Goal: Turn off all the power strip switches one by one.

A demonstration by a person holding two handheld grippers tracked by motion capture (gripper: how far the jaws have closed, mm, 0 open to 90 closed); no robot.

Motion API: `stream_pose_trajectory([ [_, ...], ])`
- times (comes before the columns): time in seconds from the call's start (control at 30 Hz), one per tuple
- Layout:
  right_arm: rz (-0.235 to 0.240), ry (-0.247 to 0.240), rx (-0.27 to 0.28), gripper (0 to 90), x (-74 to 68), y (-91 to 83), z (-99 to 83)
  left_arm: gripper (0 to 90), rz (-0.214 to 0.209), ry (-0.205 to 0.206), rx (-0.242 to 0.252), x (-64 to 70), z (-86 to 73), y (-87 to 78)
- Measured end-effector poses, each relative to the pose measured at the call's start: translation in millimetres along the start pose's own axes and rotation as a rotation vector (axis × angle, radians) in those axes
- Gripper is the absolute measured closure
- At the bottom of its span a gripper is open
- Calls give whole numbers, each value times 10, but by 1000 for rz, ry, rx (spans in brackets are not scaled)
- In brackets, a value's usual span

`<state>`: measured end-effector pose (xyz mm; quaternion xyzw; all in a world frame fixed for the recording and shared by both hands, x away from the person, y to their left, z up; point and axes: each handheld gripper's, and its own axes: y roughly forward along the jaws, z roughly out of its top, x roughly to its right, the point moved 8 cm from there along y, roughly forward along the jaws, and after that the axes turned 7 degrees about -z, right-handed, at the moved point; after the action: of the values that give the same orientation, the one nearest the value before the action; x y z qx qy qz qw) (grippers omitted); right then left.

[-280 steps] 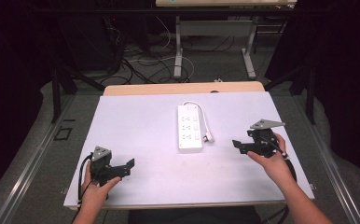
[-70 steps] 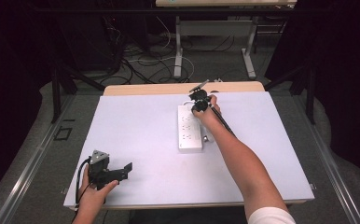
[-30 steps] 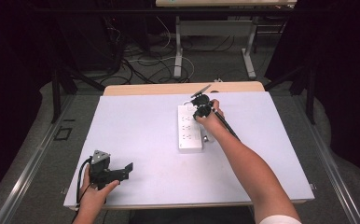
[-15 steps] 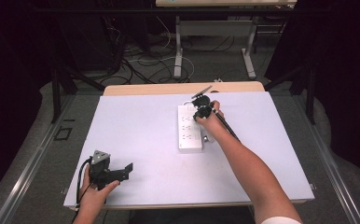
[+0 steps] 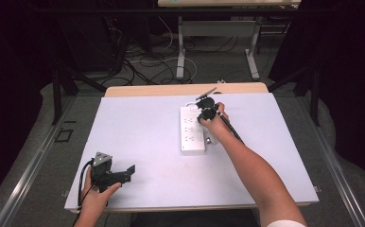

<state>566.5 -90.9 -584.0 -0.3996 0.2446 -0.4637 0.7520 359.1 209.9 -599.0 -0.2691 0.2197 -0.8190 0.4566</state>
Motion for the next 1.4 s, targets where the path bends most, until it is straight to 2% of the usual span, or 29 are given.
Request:
stream_pose_trajectory([
  [0.03,-9,-10,0,900,19,1,-5,6,0,0,0,0,0,1],
  [0.07,2,8,15,900,4,4,1,6,0,-1,0,1,1,1],
  [0.1,2,-5,-2,900,15,-12,-17,6,0,-1,0,1,1,1],
  [0.13,1,3,16,900,18,-2,-11,6,0,1,-4,1,0,-1],
  [0.17,-8,17,-16,900,13,-29,-32,6,0,2,-4,2,-1,0],
  [0.2,-6,-3,0,900,28,-25,-30,6,0,2,-2,4,0,2],
  [0.27,-2,4,-14,900,15,-46,-43,6,-2,2,-1,7,1,5],
  [0.3,7,2,6,900,11,-42,-36,6,-2,2,0,7,2,6],
  [0.37,1,-1,-8,900,9,-66,-50,6,-2,3,-1,7,2,5],
  [0.43,3,-25,4,900,13,-83,-56,6,-2,3,-1,6,2,5],
  [0.57,21,-16,19,900,-45,-114,-67,6,-1,3,-1,6,2,6],
  [0.6,22,-48,19,900,-38,-127,-72,6,-1,4,-2,6,2,6],
  [0.63,7,-36,-30,900,-51,-164,-100,6,-1,4,-2,6,2,7],
  [0.67,37,-39,68,900,-78,-118,-54,6,-1,4,-2,6,2,6],
  [0.7,28,-55,8,900,-77,-159,-94,6,-1,4,-1,6,2,6],
  [0.73,18,-62,-27,900,-77,-185,-122,6,-1,4,-1,6,3,6],
  [0.77,23,-52,12,900,-96,-162,-108,6,-1,4,-1,8,5,5],
  [0.87,38,-68,12,900,-108,-173,-146,6,-1,5,0,10,6,0],
  [0.93,33,-57,12,900,-107,-175,-166,6,-1,6,0,9,7,-3],
  [0.97,28,-51,-9,900,-110,-195,-186,6,0,5,0,9,8,-3],
  [1.0,45,-50,46,900,-116,-173,-165,6,0,5,-1,9,8,-3],
  [1.03,44,-60,12,900,-113,-207,-190,6,0,5,0,10,8,-2],
  [1.07,47,-65,5,900,-111,-220,-202,6,-1,5,-1,13,7,-2],
  [1.1,50,-62,4,900,-118,-227,-208,6,-2,6,1,16,9,1],
  [1.13,57,-64,49,900,-124,-202,-190,6,0,6,8,18,13,7],
  [1.17,56,-78,17,900,-117,-230,-214,6,-1,6,6,18,13,6],
  [1.23,50,-63,-1,900,-133,-247,-224,6,-1,6,5,18,12,7],
  [1.33,57,-77,17,900,-151,-240,-223,6,-1,5,1,15,10,5],
  [1.4,55,-85,0,900,-164,-238,-241,6,-1,5,0,14,9,5],
])
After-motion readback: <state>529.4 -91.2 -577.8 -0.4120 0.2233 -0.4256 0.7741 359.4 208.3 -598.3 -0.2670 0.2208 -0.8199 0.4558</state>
